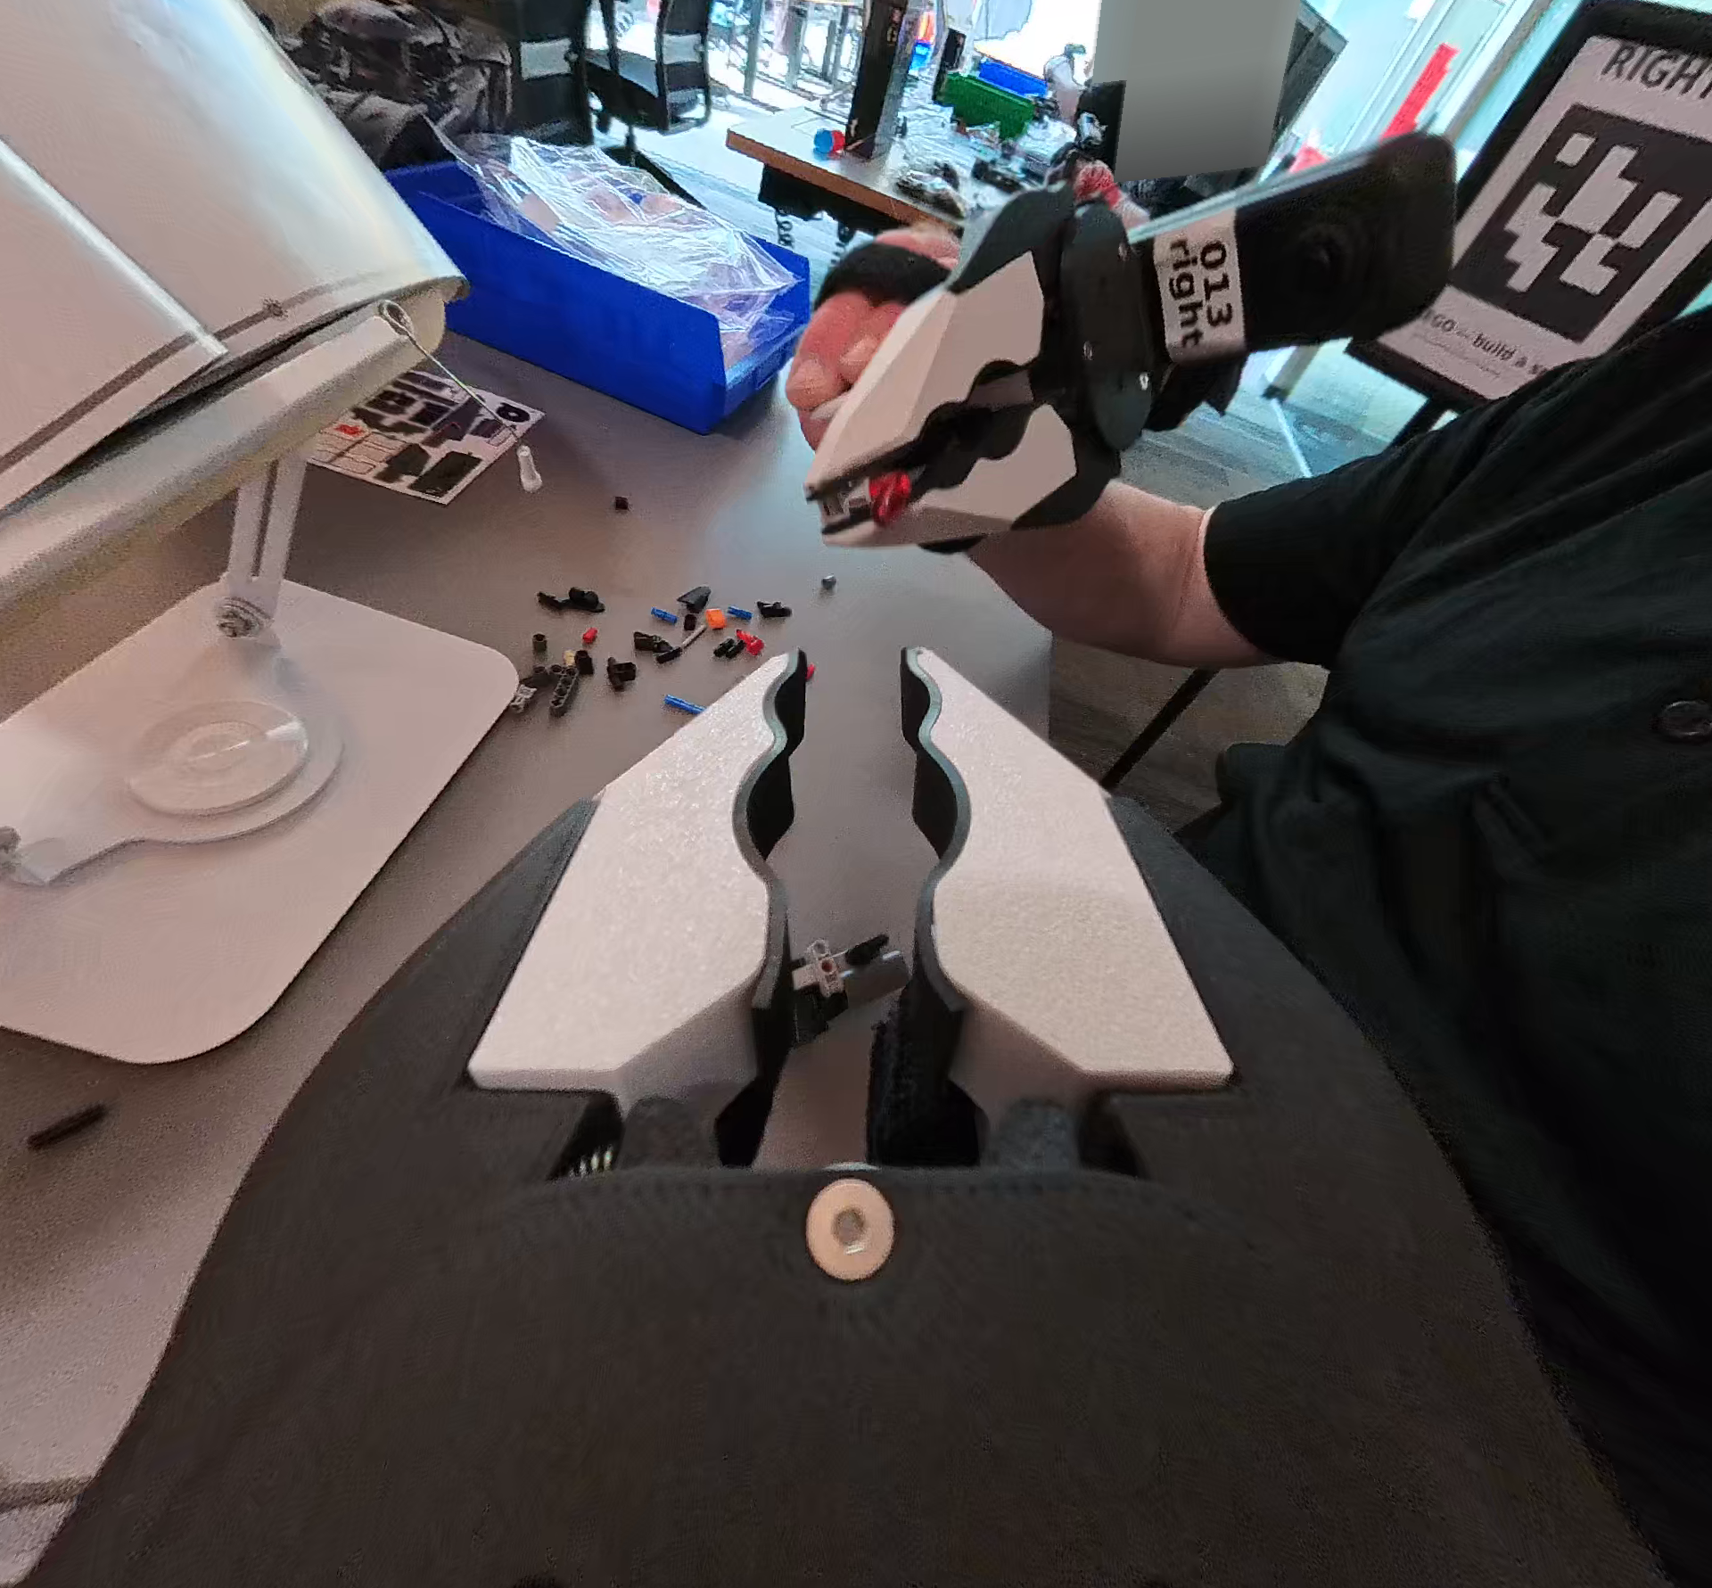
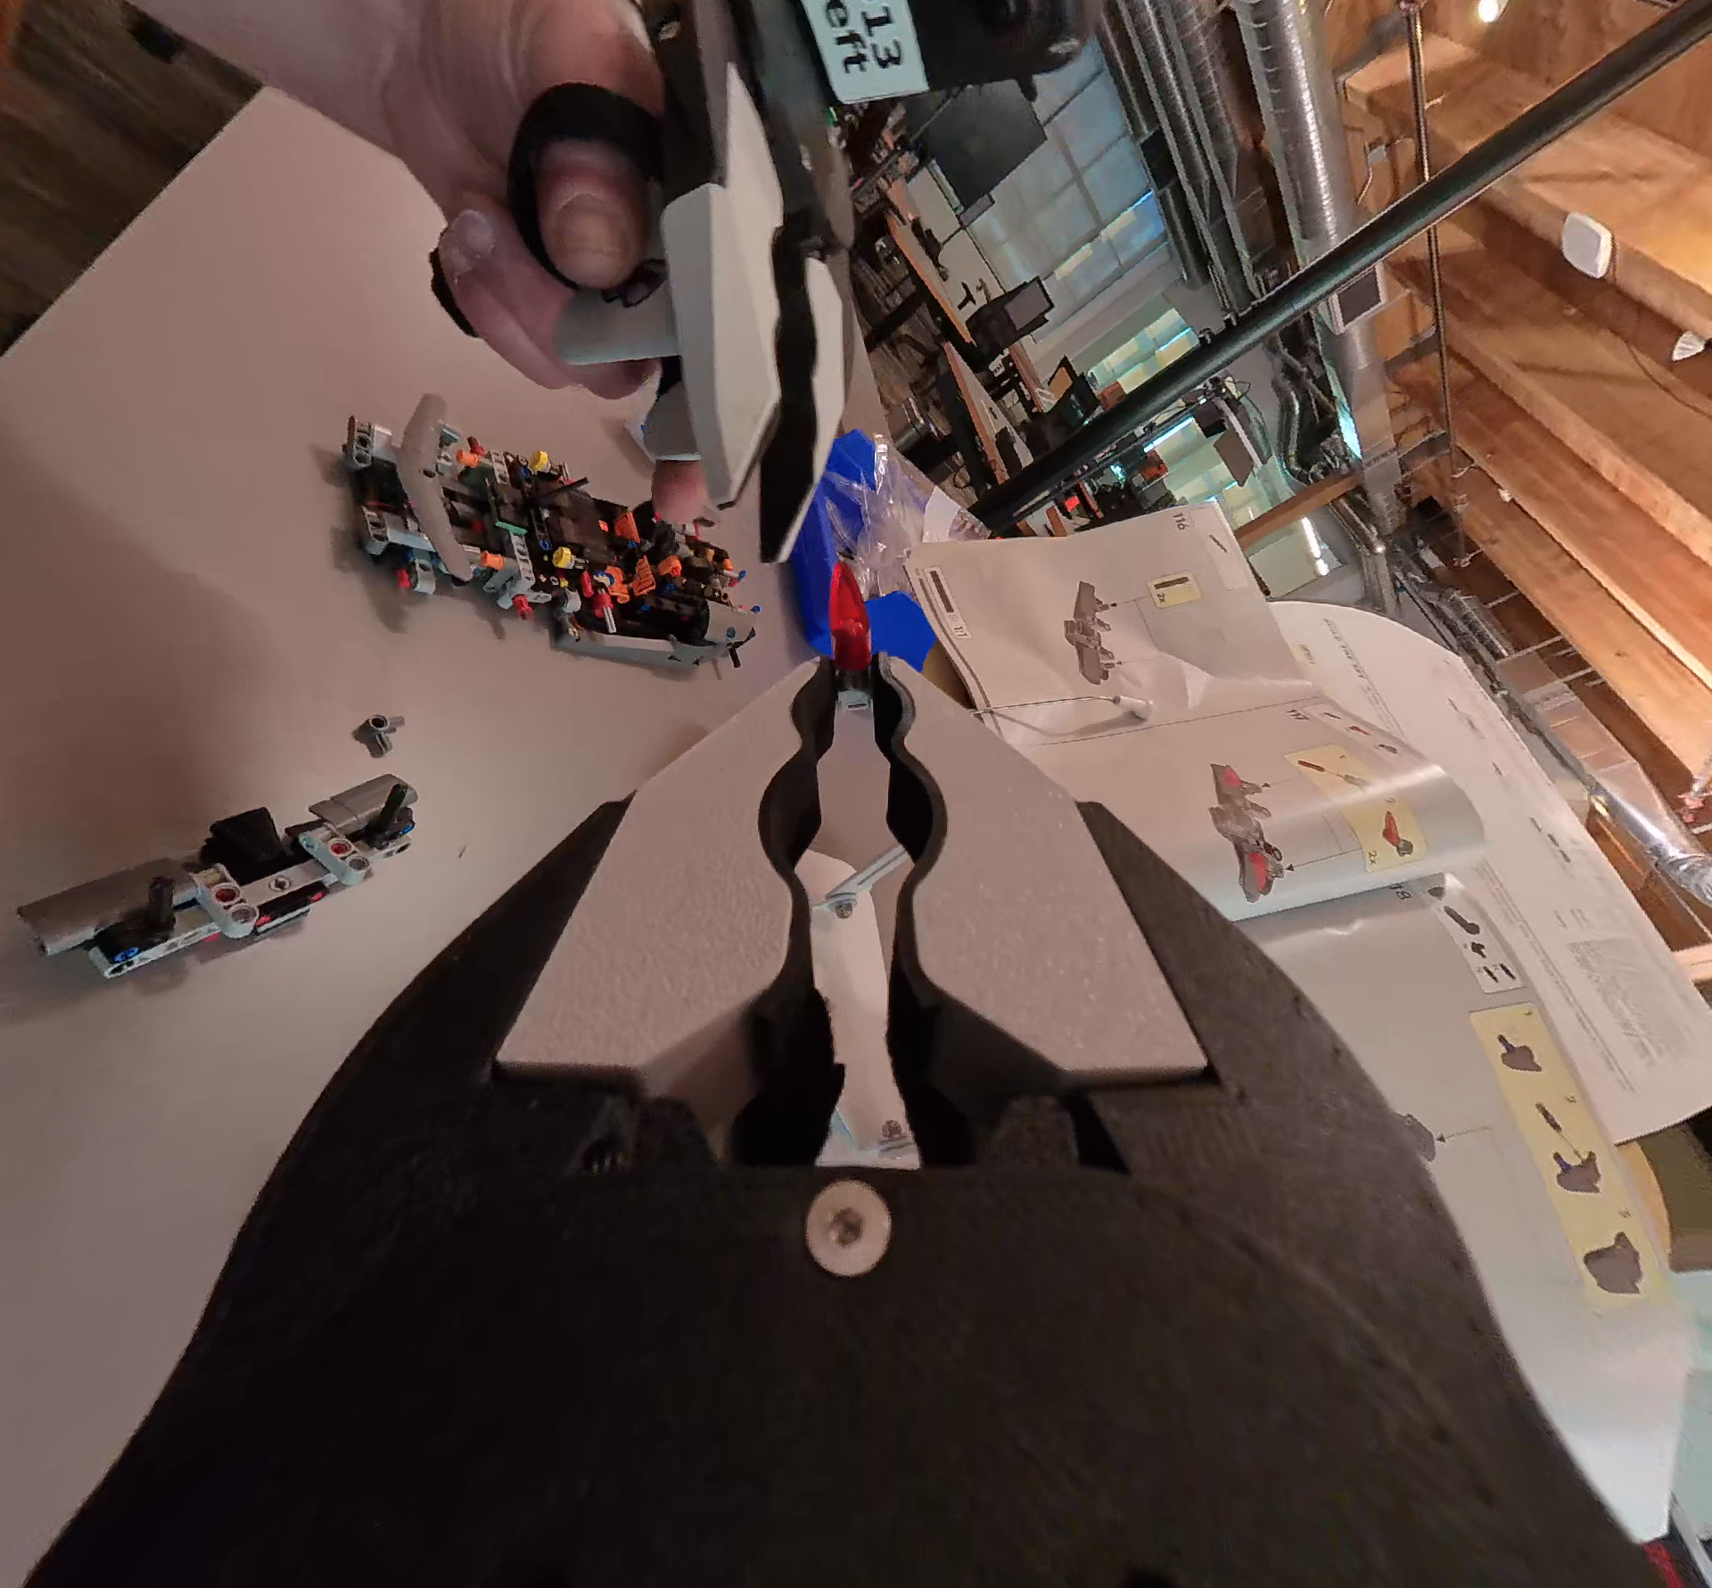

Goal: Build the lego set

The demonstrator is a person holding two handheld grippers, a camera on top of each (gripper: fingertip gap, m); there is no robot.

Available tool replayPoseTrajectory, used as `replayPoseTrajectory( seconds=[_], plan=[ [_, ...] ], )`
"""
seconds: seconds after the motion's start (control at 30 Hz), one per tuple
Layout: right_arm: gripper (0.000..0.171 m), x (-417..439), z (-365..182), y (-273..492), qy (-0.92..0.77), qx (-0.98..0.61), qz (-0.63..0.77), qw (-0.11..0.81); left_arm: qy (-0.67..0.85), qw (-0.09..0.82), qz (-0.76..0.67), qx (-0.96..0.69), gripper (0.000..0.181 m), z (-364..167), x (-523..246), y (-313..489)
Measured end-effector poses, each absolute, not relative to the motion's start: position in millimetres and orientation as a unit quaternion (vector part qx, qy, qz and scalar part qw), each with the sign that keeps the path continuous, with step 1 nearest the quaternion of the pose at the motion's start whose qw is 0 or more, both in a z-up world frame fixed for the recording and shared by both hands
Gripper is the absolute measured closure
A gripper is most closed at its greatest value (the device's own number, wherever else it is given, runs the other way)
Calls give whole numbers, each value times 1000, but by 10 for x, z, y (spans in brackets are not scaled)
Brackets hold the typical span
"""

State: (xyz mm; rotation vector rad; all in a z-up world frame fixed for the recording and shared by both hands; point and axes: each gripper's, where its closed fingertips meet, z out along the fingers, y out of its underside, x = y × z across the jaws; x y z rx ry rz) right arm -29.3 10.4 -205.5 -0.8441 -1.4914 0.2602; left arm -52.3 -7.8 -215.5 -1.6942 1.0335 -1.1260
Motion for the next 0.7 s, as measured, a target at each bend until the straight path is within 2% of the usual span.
replayPoseTrajectory(
  seconds=[0.43, 0.7],
  plan=[
    [166, -360, -2003, 157, -662, -379, 88, 640, 420, 454, -348, -704, 165, -2504, -830, -224],
    [166, -500, -2005, 181, -663, -388, 40, 639, 385, 491, -341, -704, 165, -2580, -1031, -173]
  ],
)
